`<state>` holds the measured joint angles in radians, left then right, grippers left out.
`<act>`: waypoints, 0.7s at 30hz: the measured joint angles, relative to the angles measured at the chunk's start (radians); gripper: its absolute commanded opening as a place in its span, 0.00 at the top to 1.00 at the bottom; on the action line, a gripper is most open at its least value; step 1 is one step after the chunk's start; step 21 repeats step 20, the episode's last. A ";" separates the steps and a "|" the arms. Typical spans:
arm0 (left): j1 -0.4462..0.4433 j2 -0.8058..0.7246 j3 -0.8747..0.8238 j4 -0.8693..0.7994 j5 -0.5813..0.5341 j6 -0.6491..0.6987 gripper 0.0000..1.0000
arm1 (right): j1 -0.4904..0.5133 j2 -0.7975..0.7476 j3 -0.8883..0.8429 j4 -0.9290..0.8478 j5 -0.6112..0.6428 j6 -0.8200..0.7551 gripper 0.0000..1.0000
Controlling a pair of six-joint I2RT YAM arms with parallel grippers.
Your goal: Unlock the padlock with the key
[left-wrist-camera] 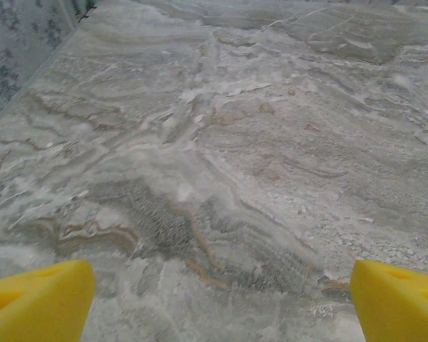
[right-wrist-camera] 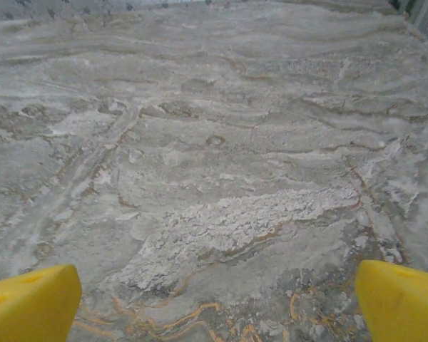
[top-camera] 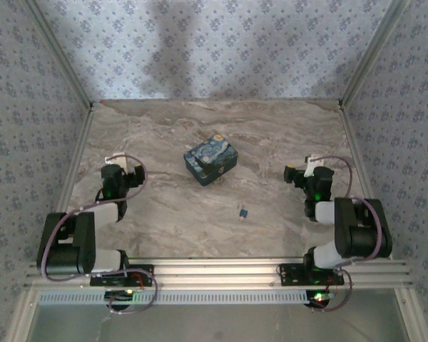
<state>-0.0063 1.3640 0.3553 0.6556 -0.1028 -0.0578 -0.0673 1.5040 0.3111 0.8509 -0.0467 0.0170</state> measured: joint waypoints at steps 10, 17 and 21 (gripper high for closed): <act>0.039 0.170 0.022 0.141 0.053 0.010 0.02 | 0.022 0.024 0.061 -0.032 0.018 -0.018 0.00; 0.038 0.170 0.038 0.141 0.059 0.014 0.02 | 0.035 0.024 0.061 -0.032 0.037 -0.029 0.00; 0.037 0.170 0.039 0.141 0.059 0.016 0.02 | 0.035 0.024 0.061 -0.032 0.040 -0.030 0.00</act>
